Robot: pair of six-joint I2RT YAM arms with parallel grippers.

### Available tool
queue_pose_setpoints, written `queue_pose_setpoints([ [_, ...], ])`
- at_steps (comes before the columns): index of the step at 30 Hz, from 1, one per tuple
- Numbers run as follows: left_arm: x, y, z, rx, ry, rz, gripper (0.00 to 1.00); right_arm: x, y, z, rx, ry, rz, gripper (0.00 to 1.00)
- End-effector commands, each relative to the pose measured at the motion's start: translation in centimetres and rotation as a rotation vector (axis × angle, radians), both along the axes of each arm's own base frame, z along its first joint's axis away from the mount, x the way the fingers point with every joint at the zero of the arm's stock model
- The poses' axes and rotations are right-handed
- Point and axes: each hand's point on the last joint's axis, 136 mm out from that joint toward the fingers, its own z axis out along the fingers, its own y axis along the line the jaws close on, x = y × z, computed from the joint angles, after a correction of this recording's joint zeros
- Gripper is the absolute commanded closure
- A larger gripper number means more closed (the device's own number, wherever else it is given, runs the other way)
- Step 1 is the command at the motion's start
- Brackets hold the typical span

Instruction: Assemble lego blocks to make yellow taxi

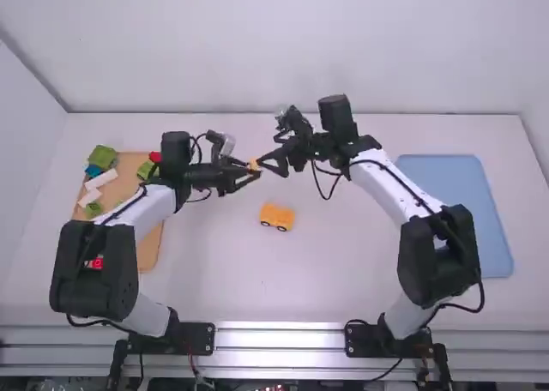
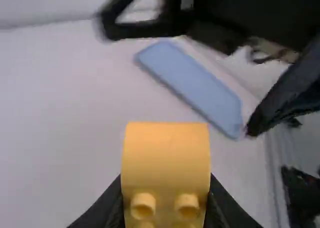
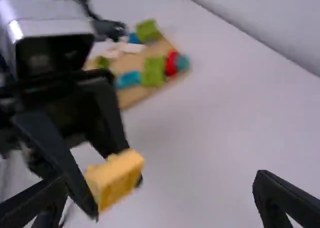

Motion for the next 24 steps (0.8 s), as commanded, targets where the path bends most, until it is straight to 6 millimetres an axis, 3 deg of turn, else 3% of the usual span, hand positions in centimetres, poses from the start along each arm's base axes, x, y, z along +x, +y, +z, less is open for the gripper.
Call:
queue_pose_setpoints([
  [1, 2.8, 2.1, -2.5, 0.158, 0.057, 0.211, 0.98, 2.6, -3.1, 3.7, -0.128, -0.123, -0.282, 0.02],
  [3, 3.0, 2.7, -3.5, 0.223, 0.102, 0.264, 0.98, 2.7, -4.5, 3.9, -0.192, -0.13, -0.381, 0.02],
  [6, 3.0, 4.1, -5.7, 0.434, 0.204, 0.388, 0.98, 2.7, -8.0, 4.6, -0.294, -0.16, -0.677, 0.02],
  [9, 2.4, 4.5, -6.4, 0.582, 0.271, 0.477, 0.98, 1.9, -9.4, 4.4, -0.323, -0.194, -0.831, 0.02],
  [11, 1.9, 5.5, -6.8, 0.685, 0.326, 0.58, 0.98, 1.0, -9.6, 3.6, -0.321, -0.228, -0.906, 0.02],
  [16, 0.2, 6.7, -7.7, 0.76, 0.414, 0.611, 0.98, -0.1, -9.3, 2.5, -0.29, -0.297, -0.94, 0.02],
  [24, -1.7, 6.7, -12.2, 0.809, 0.595, 0.59, 0.98, -0.5, -9.7, 2.0, -0.209, -0.33, -0.953, 0.02],
])
